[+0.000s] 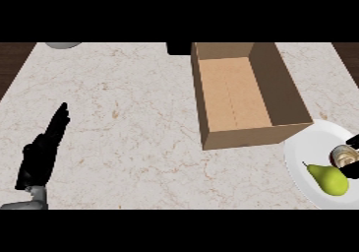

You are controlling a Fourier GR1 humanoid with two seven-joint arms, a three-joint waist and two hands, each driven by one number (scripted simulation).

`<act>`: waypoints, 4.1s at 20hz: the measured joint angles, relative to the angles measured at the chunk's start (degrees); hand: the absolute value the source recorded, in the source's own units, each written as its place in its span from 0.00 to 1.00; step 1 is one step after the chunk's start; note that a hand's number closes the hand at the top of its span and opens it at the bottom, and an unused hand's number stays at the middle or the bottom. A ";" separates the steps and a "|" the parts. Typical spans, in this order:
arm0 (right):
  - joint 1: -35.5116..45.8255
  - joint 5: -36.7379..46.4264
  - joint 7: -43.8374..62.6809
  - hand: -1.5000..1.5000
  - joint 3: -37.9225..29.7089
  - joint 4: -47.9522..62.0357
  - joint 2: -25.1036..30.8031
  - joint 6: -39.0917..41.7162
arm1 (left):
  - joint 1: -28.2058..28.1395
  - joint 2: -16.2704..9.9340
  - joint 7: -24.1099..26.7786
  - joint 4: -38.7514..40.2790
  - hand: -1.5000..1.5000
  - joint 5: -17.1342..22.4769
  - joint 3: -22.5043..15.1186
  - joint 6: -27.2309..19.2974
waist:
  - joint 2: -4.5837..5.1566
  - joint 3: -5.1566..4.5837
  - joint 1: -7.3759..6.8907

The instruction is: Pick the cupcake from the plate and place it in the cardboard box

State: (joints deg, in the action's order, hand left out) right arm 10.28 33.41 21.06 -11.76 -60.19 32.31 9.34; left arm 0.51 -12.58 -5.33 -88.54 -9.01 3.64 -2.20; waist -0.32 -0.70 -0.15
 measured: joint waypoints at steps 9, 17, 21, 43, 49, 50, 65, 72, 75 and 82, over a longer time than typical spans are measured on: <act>-2.92 8.11 0.66 1.00 2.34 -6.01 -1.11 -9.18 | -2.23 1.55 0.16 -2.10 0.50 -1.78 -0.97 -0.63 | -0.10 0.02 0.32; -12.81 19.49 15.28 1.00 11.49 -30.14 -6.33 -9.58 | -2.58 1.07 0.88 -1.35 0.50 -1.10 0.47 0.07 | -0.36 -0.25 0.86; -16.58 23.58 19.96 1.00 13.00 -39.74 -7.47 -8.36 | -1.80 1.42 0.39 -1.22 0.50 -1.56 0.41 0.07 | -0.08 0.20 0.69; 12.96 13.70 22.18 1.00 13.27 -52.06 -14.74 -3.71 | -0.50 2.95 0.89 -0.18 0.50 -3.07 -0.25 0.25 | 0.36 0.66 -0.43; 25.81 15.88 22.61 1.00 13.17 -35.91 -17.90 -5.24 | -0.43 3.45 1.26 0.49 0.50 -3.50 -0.53 0.42 | 0.46 0.67 -0.72; 27.66 16.36 22.59 1.00 13.25 -33.04 -18.65 -5.88 | -0.40 3.42 0.44 -0.16 0.50 -3.54 -0.55 0.47 | 0.47 0.67 -0.79; 42.76 16.64 10.95 0.00 5.96 11.62 -22.80 -19.70 | 1.00 3.20 -0.64 -0.78 0.50 -3.60 0.06 1.18 | 0.84 0.72 -1.56; 47.55 14.39 3.72 0.00 1.17 26.08 -24.15 -28.86 | 1.11 3.08 0.33 0.24 0.50 -3.54 0.54 1.55 | 0.96 0.74 -1.66; 48.46 11.95 0.07 0.00 -1.82 27.13 -24.10 -33.71 | 1.42 3.37 -0.65 -0.51 0.50 -3.58 0.11 1.72 | 1.02 0.77 -1.79; 47.02 3.60 -8.64 0.00 -9.48 22.53 -24.09 -43.95 | 0.35 3.62 -0.01 -0.20 0.50 -3.90 0.40 1.17 | 0.74 0.78 -1.00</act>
State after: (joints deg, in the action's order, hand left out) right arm 57.31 37.00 12.42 -21.23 -37.66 8.22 -34.61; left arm 0.86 -8.96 -5.34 -88.74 -12.91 4.04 -1.04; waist 0.42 0.08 -1.15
